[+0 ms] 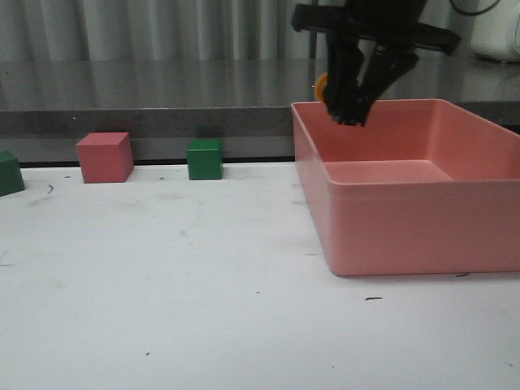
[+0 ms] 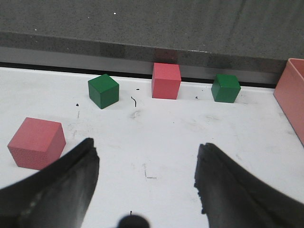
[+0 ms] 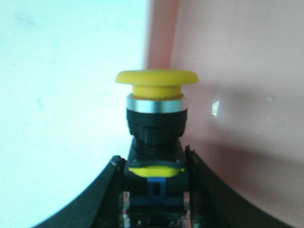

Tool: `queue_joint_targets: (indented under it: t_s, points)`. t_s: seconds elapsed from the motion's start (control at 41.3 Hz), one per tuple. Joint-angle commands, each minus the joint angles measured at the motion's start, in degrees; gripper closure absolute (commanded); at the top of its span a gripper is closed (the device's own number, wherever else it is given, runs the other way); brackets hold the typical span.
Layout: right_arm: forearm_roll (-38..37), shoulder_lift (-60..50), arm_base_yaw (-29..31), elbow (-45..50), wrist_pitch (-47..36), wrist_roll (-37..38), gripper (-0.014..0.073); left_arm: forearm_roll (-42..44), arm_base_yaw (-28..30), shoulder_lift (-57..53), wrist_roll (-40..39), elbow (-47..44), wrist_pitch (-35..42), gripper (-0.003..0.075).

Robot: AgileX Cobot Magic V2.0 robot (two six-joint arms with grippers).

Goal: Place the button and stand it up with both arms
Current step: 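Lift the button out of the tray and carry it toward the cubes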

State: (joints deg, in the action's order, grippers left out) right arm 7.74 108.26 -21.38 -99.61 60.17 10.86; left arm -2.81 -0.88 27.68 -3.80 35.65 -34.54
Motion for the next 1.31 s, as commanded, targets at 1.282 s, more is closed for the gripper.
queue_joint_targets:
  t_s: [1.282]
  points:
    - [-13.2, 22.1, -26.2, -27.3, 13.2, 38.4, 0.0367, -0.6, 0.0, 0.7, 0.0, 1.8, 4.8, 0.0283]
